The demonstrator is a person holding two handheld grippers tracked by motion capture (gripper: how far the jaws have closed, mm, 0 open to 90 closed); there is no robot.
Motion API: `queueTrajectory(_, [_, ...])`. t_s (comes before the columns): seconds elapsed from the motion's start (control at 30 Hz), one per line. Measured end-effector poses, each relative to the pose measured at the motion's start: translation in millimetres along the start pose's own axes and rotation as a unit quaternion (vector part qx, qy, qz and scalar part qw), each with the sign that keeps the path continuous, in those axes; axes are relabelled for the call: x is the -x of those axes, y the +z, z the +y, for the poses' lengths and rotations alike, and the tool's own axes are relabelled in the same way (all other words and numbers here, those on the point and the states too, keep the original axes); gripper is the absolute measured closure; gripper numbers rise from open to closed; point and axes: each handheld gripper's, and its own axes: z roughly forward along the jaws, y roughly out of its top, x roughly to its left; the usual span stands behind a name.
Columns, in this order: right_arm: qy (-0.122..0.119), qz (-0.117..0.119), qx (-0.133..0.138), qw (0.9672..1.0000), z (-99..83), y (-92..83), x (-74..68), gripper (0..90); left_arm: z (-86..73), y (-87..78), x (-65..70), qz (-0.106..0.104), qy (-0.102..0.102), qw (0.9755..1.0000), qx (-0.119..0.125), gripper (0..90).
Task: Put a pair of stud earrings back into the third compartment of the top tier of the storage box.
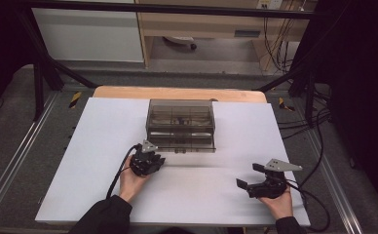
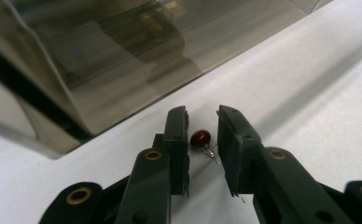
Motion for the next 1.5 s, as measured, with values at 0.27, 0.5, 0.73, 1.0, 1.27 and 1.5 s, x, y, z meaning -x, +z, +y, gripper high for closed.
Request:
queueTrajectory(0.27, [0.0,0.0,0.0,1.0,0.0,0.0,0.0,1.9,0.3,0.4,1.9,0.008,0.008,0.9999,-0.001,79.1])
queueTrajectory(0.5, [-0.001,0.001,-0.001,1.0,0.0,-0.3,0.1,1.9,0.7,-0.2,1.8,0.007,0.009,0.9999,0.0,79.7])
queueTrajectory(0.73, [0.001,0.001,0.001,1.0,0.1,-0.4,-0.2,1.9,0.8,-7.6,2.7,-0.001,0.011,0.9999,0.004,79.8])
queueTrajectory(1.0, [0.0,0.001,-0.001,1.0,0.0,0.0,-0.1,1.9,0.7,-20.1,6.6,-0.017,0.013,0.9997,0.01,79.8])
queueTrajectory(1.27, [-0.001,0.001,-0.002,1.0,-0.1,0.3,0.0,1.9,1.1,-32.9,11.3,-0.029,0.014,0.9993,0.019,79.9])
queueTrajectory(1.5, [-0.001,0.002,-0.001,1.0,-0.1,0.2,0.0,1.9,3.4,-39.7,17.7,-0.04,0.019,0.9987,0.024,79.9])
